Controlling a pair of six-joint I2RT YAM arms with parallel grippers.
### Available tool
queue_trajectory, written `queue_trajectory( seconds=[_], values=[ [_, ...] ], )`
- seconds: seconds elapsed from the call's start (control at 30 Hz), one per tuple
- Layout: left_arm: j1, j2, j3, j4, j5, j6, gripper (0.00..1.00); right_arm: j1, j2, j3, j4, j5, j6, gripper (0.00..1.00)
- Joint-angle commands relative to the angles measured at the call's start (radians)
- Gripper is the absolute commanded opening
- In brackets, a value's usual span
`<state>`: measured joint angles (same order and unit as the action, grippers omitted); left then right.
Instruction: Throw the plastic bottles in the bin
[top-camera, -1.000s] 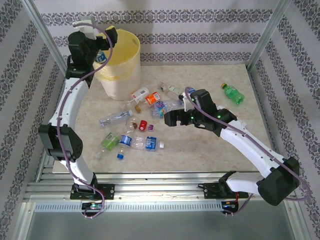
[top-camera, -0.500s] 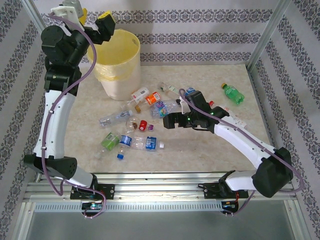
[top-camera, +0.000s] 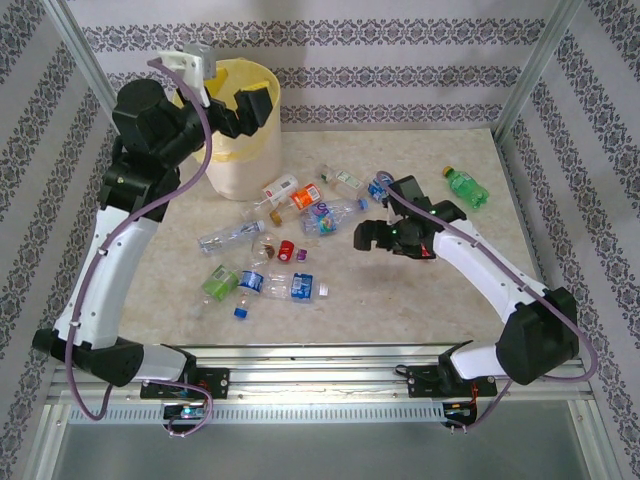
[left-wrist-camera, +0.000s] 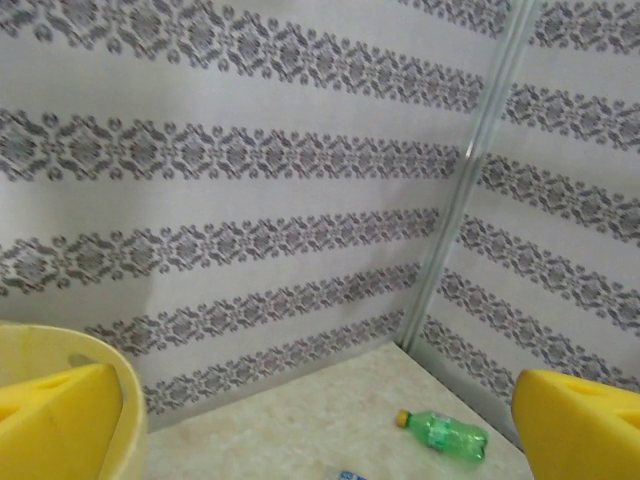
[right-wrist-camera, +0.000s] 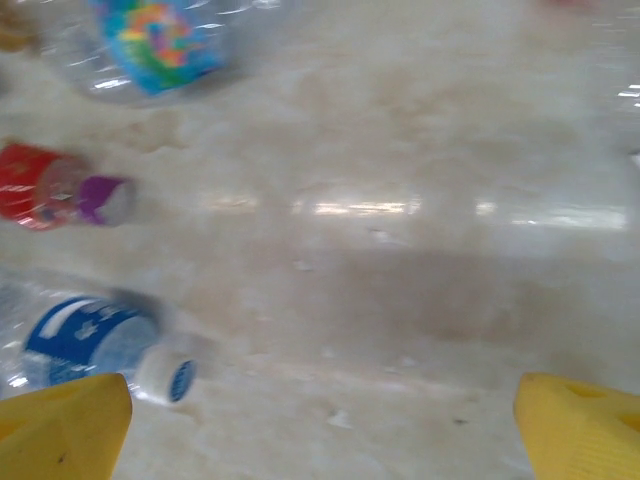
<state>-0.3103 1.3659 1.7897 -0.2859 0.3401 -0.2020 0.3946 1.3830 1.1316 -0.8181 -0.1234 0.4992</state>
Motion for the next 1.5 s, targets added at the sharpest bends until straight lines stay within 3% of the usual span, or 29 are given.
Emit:
queue_trajectory(
  seconds=[0.0, 0.2, 0.37, 0.87, 1.47],
  values=[
    [-0.033, -0.03, -0.039, -0.022, 0.007, 0.004, 1.0, -0.065, 0.015, 0.038, -0.121, 0.123, -0.024, 0.98],
    [-0.094, -0.053, -0.102, -0.036, 0.002, -0.004, 1.0, -0.125, 0.073, 0.062, -0.148, 0.28, -0.077, 0.98],
    [-0.113, -0.067, -0.129, -0.077, -0.001, -0.027, 1.0, -0.153, 0.16, 0.078, -0.138, 0.331, -0.092, 0.98],
    [-0.115, -0.145, -0.184, -0.091, -0.066, -0.007, 1.0, -0.203, 0.366, 0.128, -0.096, 0.337, -0.221, 0.98],
    [-0.116, -0.164, -0.199, -0.075, -0.079, -0.002, 1.0, -0.231, 0.47, 0.149, -0.061, 0.272, -0.302, 0.98]
  ],
)
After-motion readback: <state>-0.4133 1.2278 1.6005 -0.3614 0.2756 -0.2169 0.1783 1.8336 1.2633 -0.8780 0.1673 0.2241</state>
